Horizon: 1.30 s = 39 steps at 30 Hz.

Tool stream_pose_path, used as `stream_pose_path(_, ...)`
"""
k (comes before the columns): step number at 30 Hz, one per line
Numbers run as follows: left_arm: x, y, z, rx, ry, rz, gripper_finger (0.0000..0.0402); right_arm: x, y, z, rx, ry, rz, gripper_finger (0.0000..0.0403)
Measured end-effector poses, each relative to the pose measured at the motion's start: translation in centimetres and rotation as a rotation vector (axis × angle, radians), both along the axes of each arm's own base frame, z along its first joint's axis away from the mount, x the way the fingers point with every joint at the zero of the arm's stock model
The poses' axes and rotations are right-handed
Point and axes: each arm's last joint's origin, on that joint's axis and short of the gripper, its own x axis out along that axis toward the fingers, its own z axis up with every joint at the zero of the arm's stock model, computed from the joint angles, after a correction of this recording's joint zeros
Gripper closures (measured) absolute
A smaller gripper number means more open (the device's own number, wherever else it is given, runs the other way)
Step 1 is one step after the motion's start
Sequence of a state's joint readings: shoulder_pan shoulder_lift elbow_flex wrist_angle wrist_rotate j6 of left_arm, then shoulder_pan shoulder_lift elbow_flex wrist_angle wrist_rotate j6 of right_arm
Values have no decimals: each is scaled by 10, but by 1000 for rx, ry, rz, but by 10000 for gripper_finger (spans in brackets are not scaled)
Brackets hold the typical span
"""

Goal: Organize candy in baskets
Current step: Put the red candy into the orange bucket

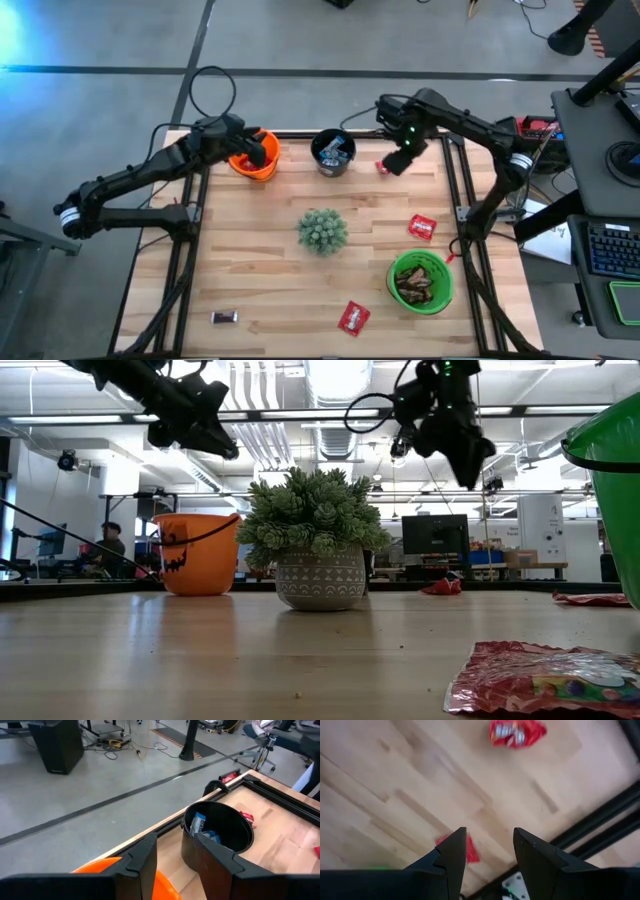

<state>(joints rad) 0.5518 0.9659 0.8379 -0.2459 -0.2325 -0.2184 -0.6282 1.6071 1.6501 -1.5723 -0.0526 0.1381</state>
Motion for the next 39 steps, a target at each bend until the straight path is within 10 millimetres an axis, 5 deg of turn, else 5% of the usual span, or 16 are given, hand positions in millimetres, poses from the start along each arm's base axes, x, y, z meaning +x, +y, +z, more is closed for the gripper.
stream_pose_path(7, -1, -1, 1, 4, -5, 0, 290, -22, 22, -9, 109, -23, 23, 257)
stream_pose_path(21, -1, -1, 2, 8, -12, 0, 290, -29, 28, -27, 154, 39, -26, 266)
stream_pose_path(32, 0, -1, 3, 13, -26, -10, 290, -59, 51, -66, 276, 131, -63, 215)
stream_pose_path(39, 0, 0, 5, 22, -41, -10, 290, -70, 60, -94, 253, 25, -61, 213)
